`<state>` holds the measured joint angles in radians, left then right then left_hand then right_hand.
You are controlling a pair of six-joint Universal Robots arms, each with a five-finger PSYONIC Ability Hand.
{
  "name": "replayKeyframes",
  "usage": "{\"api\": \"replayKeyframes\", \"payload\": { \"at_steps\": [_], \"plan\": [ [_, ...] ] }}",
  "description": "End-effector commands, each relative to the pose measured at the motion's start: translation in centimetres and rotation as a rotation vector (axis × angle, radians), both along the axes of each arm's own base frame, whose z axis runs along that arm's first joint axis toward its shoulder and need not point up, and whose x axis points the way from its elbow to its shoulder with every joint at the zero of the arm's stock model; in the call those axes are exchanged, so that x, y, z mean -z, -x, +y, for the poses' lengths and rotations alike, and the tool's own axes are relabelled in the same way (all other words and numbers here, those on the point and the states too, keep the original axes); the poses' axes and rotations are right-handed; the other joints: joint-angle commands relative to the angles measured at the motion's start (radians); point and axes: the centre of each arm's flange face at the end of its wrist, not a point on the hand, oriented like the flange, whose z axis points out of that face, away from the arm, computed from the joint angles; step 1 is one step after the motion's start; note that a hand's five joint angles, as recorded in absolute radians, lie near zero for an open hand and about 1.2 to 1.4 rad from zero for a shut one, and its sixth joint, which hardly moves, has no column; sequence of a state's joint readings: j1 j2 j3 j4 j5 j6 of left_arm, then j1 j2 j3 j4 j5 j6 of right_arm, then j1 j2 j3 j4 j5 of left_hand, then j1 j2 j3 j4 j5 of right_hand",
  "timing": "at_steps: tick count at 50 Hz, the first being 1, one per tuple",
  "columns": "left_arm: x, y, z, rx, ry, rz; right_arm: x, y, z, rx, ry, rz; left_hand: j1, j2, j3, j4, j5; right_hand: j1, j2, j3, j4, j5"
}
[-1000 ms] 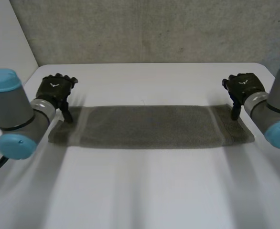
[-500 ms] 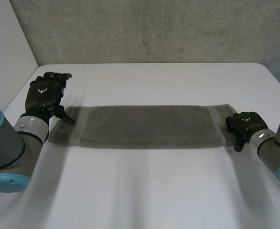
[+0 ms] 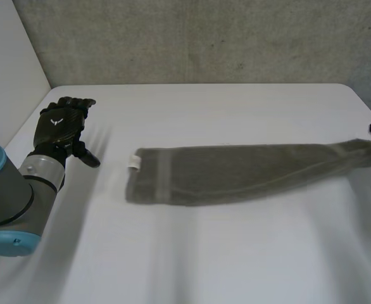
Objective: Fold the towel.
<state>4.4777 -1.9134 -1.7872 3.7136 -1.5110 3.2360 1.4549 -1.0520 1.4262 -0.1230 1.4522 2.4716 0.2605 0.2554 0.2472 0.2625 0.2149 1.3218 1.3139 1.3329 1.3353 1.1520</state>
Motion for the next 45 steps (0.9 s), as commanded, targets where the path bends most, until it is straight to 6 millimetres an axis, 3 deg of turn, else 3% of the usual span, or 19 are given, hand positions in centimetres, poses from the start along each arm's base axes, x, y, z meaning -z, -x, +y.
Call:
{"api": "replayKeyframes", "payload": {
  "at_steps": [1,2,3,4,6,7,9,10,11,14,19,21,22,23,24,33,37,41,45],
  "plan": [
    [0.0,0.0,0.0,0.0,-0.001,-0.001,-6.2,-7.0,0.6,-0.189,0.159,0.057,-0.085,-0.08,-0.072,-0.087,-0.214,0.074,0.082,0.063,0.061,0.07],
    [0.0,0.0,0.0,0.0,-0.001,-0.001,-6.2,-7.0,0.6,-0.19,0.16,0.057,-0.085,-0.08,-0.072,-0.087,-0.214,0.074,0.082,0.063,0.061,0.07],
    [0.1,0.0,0.0,0.0,-0.002,-0.001,-7.2,-10.1,1.8,-0.27,0.194,0.051,-0.085,-0.08,-0.072,-0.087,-0.214,0.074,0.082,0.063,0.061,0.07],
    [0.1,0.0,0.0,0.0,-0.002,-0.001,-7.2,-10.1,1.8,-0.27,0.195,0.051,-0.085,-0.08,-0.072,-0.087,-0.214,0.074,0.082,0.063,0.061,0.07],
    [0.1,0.0,0.0,0.0,-0.004,-0.002,-8.3,-16.5,5.1,-0.438,0.25,0.038,-0.085,-0.08,-0.072,-0.087,-0.214,0.074,0.082,0.063,0.061,0.07],
    [0.1,0.0,0.0,0.0,-0.004,-0.002,-8.3,-16.6,5.2,-0.439,0.25,0.038,-0.085,-0.08,-0.072,-0.087,-0.214,0.074,0.082,0.063,0.061,0.07],
    [0.1,0.0,0.1,0.0,-0.005,-0.002,-7.8,-22.6,9.4,-0.612,0.275,0.02,-0.085,-0.08,-0.072,-0.087,-0.214,0.074,0.082,0.063,0.061,0.07],
    [0.2,0.0,0.0,0.0,-0.005,-0.002,-7.8,-22.7,9.4,-0.613,0.275,0.02,-0.085,-0.08,-0.072,-0.087,-0.214,0.074,0.082,0.063,0.061,0.07],
    [0.2,0.1,0.1,0.001,-0.006,-0.004,-6.6,-25.3,11.4,-0.692,0.271,0.014,-0.085,-0.08,-0.072,-0.087,-0.214,0.074,0.082,0.063,0.061,0.07],
    [0.2,0.0,0.1,0.0,-0.006,-0.004,-3.8,-29.5,15.3,-0.824,0.249,0.008,-0.086,-0.081,-0.073,-0.088,-0.215,0.074,0.082,0.063,0.061,0.07],
    [0.3,0.1,0.1,0.003,-0.01,-0.006,0.2,-32.8,19.6,-0.953,0.202,0.008,-0.085,-0.08,-0.072,-0.087,-0.214,0.074,0.082,0.063,0.061,0.07],
    [0.4,0.1,0.1,0.003,-0.012,-0.007,1.5,-33.3,20.4,-0.973,0.178,0.015,-0.085,-0.08,-0.072,-0.087,-0.214,-0.099,-0.091,-0.11,-0.112,-0.104],
    [0.5,0.1,0.1,0.005,-0.013,-0.008,2.3,-33.5,20.7,-0.978,0.161,0.023,-0.085,-0.08,-0.072,-0.087,-0.214,-0.676,-0.668,-0.687,-0.69,-0.681],
    [0.5,0.1,0.1,0.005,-0.013,-0.008,2.4,-33.5,20.7,-0.978,0.161,0.023,-0.085,-0.08,-0.072,-0.087,-0.214,-0.682,-0.674,-0.693,-0.695,-0.687],
    [0.5,0.1,0.1,0.005,-0.014,-0.009,2.5,-33.3,20.5,-0.958,0.158,0.024,-0.085,-0.08,-0.072,-0.087,-0.214,-1.147,-1.139,-1.158,-1.161,-1.152],
    [0.6,0.9,0.9,0.034,-0.019,-0.009,-0.9,-31.4,19.4,-0.839,0.187,-0.007,-0.085,-0.08,-0.072,-0.087,-0.214,-1.147,-1.139,-1.158,-1.161,-1.152],
    [0.5,1.9,1.8,0.069,-0.017,-0.009,-2.5,-26.5,16.8,-0.674,0.138,-0.068,-0.086,-0.081,-0.073,-0.088,-0.215,-1.147,-1.139,-1.158,-1.161,-1.152],
    [0.5,3.4,3.2,0.124,-0.016,-0.01,-1.8,-23.9,16.4,-0.603,0.068,-0.121,-0.085,-0.08,-0.072,-0.087,-0.214,-1.147,-1.139,-1.158,-1.161,-1.152],
    [0.7,4.5,4.3,0.163,-0.02,-0.017,1.0,-20.2,15.6,-0.495,-0.05,-0.153,-0.085,-0.08,-0.072,-0.087,-0.214,-1.147,-1.139,-1.158,-1.161,-1.152]
  ]
}}
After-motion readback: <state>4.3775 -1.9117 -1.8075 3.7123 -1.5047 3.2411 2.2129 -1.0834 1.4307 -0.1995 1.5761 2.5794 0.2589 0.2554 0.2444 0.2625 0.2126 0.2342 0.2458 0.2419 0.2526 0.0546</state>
